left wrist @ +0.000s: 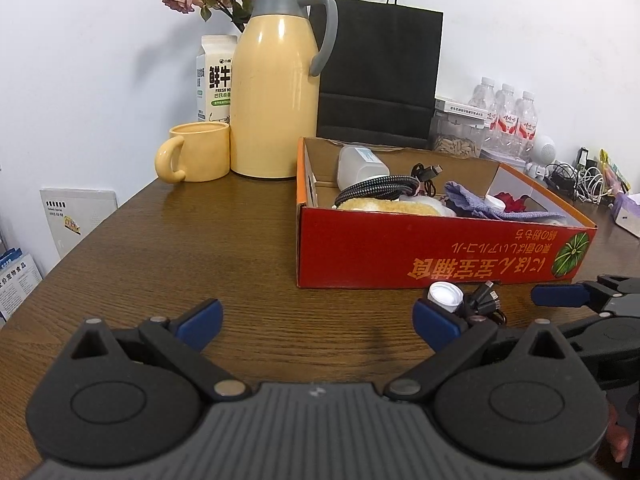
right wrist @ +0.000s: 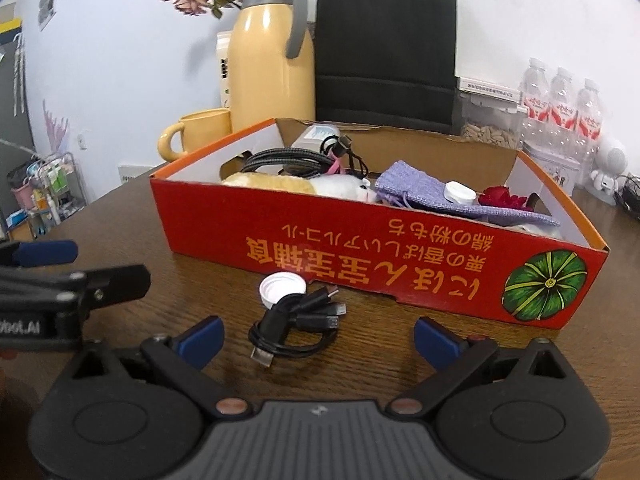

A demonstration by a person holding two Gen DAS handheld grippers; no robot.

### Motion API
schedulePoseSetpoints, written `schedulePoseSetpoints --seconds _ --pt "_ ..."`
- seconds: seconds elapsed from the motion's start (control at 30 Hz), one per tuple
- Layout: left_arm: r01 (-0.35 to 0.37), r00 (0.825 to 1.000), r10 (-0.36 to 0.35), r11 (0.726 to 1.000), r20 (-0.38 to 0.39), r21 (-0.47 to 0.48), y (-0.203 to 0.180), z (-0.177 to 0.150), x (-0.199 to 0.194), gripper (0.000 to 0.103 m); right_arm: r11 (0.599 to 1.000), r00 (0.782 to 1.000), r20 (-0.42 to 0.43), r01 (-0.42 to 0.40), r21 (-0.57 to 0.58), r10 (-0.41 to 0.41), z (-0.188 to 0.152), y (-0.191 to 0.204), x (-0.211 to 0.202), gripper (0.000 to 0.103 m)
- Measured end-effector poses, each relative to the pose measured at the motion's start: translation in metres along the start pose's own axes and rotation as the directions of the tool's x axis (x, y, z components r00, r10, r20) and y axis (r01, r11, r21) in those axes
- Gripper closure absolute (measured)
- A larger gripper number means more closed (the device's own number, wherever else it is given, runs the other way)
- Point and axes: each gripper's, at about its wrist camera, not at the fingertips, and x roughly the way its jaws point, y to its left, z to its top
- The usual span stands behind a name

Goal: Organize objects
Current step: 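Grasp the black USB cable with the right gripper, then grasp the small white cap with the left gripper while the right lifts the cable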

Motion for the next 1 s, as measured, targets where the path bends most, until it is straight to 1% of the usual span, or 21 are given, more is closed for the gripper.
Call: schedulePoseSetpoints --seconds 0.03,0.07,0.1,0.13,0.17,0.2,0.3,0.67,0.8,1.0 --pt "-0.001 1.000 0.001 1.000 0.000 0.001 0.000 0.000 0.000 0.000 1.000 1.000 -0.004 0.000 0.004 0.000 0.000 0.000 0.001 0.009" --pt "-0.002 1.000 0.002 1.000 -0.001 0.003 0.000 0.000 0.000 0.000 1.000 1.000 -0.008 -0.005 0.008 0.005 0.000 -0.001 0.002 0.018" --pt "-0.001 1.000 0.001 1.000 0.000 0.003 0.000 0.000 0.000 0.000 1.000 1.000 -0.010 -0.015 0.012 0.015 0.001 0.000 0.003 0.031" --pt "-0.002 1.000 0.002 1.000 0.000 0.002 0.000 0.000 0.000 0.000 1.000 1.000 -0.013 -0.023 0.014 0.023 0.001 0.000 0.003 0.037" --pt "-0.002 1.000 0.002 1.000 -0.001 0.002 0.000 0.000 0.000 0.000 0.999 0.999 -0.014 -0.035 0.015 0.035 0.001 0.000 0.003 0.050" --pt "-0.002 1.000 0.002 1.000 -0.002 0.002 0.000 -0.001 0.000 0.000 0.999 0.999 -0.008 -0.038 0.013 0.038 0.000 0.000 0.002 0.056" --pt "-0.002 1.000 0.002 1.000 -0.003 0.002 -0.001 -0.001 0.000 0.000 0.999 0.999 0.001 -0.043 0.009 0.043 0.000 0.001 0.000 0.056" --pt "0.000 0.999 0.000 1.000 -0.032 0.003 -0.002 -0.003 0.006 0.000 1.000 0.996 0.082 -0.023 -0.011 0.024 0.001 -0.001 -0.014 0.056" --pt "0.030 0.999 -0.030 1.000 -0.046 0.000 -0.004 0.000 0.012 0.000 1.000 0.992 0.122 -0.013 -0.002 0.013 0.001 -0.008 -0.023 0.056" --pt "0.039 0.997 -0.035 0.997 -0.066 0.063 -0.027 0.003 0.020 0.000 1.000 0.988 0.152 -0.001 0.021 -0.002 0.000 -0.025 -0.033 0.056"
